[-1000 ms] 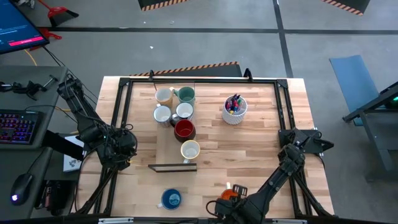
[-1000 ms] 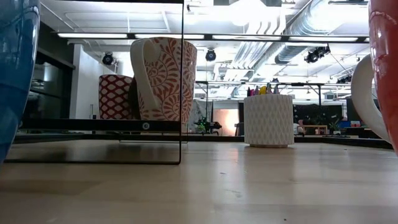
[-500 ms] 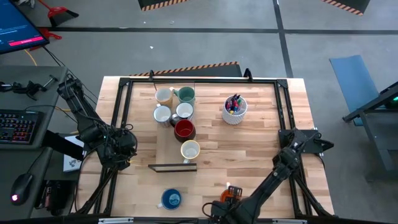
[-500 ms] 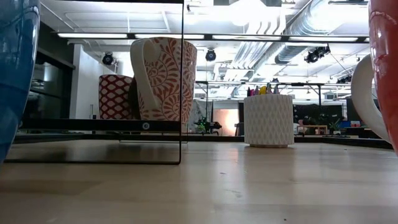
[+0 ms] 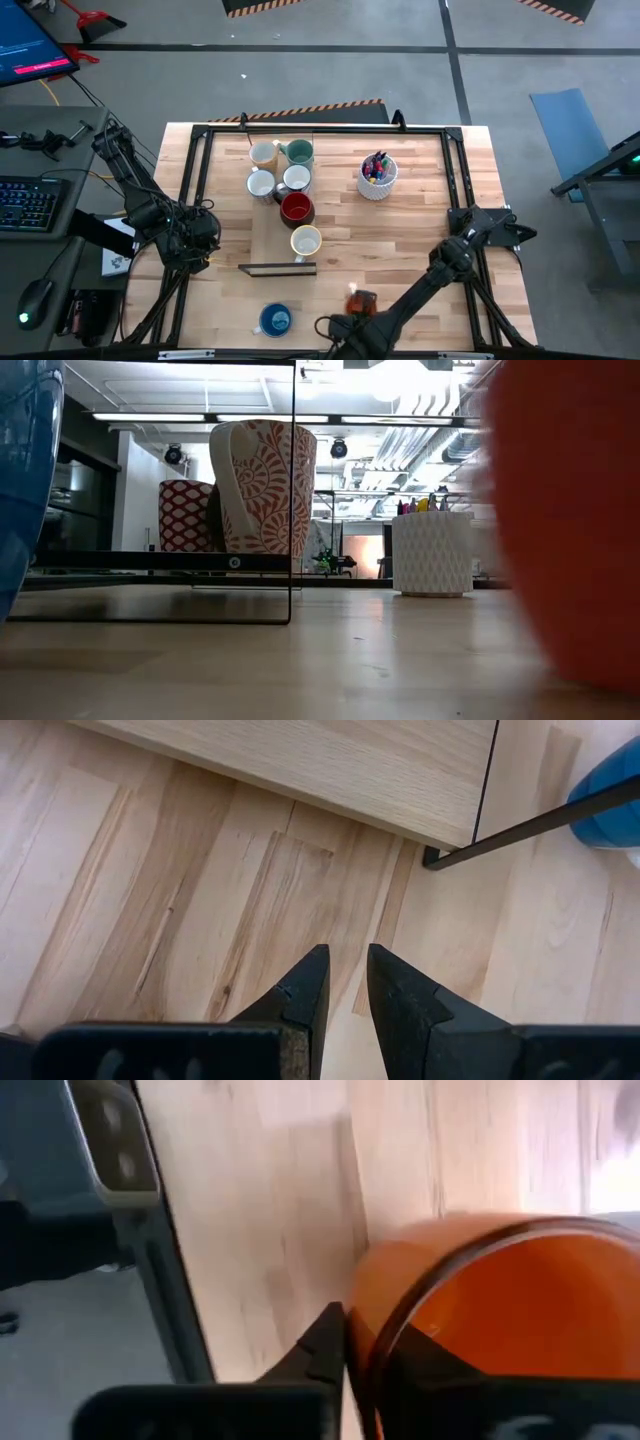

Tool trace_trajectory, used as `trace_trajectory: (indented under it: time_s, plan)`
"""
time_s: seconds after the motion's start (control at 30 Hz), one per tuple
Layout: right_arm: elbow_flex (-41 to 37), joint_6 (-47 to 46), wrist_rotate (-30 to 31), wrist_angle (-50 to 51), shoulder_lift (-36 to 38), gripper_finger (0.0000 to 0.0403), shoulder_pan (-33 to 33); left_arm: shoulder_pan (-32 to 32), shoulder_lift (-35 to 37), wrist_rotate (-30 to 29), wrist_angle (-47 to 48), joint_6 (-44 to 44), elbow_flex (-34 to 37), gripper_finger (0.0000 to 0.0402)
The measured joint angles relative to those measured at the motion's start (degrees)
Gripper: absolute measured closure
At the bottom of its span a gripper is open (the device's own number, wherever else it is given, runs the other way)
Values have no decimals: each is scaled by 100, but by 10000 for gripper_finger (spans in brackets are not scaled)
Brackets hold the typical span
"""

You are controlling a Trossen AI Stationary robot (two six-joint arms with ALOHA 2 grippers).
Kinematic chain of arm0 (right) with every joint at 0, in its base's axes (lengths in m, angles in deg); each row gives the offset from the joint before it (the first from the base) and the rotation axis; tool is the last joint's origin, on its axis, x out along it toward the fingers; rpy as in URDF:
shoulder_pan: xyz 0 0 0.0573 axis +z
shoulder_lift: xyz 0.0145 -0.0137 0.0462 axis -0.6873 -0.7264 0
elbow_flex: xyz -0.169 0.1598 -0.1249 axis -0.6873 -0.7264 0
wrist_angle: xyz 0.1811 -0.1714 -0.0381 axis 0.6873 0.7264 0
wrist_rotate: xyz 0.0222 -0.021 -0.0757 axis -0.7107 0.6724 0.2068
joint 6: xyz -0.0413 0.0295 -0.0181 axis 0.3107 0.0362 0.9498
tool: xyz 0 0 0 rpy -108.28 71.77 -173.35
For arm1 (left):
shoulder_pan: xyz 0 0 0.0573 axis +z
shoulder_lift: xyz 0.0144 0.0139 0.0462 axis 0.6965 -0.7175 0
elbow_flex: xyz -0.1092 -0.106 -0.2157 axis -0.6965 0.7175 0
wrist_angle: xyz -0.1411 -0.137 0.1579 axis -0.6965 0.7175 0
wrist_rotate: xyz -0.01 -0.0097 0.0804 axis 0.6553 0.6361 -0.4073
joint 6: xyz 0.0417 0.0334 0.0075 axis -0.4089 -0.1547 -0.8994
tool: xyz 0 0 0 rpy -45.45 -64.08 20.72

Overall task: Place coffee mugs
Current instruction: Move the orange mug to the bottom middle of the table

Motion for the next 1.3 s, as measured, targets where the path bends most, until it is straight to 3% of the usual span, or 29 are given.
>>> trace_trajectory:
  time_s: [0.13,0.47,0.87,1.3]
  plan:
    - [0,541,97,-330,-7,391,-229,0,2,-6,0,-31,0,339]
    - [0,1955,-319,-1381,-7,400,-749,1,1,-13,2,-129,0,339]
    - [0,2389,-676,-2077,-7,402,-871,2,2,-24,4,-195,0,339]
    - [0,2377,-428,-2099,-7,401,-900,1,0,-22,4,-193,0,339]
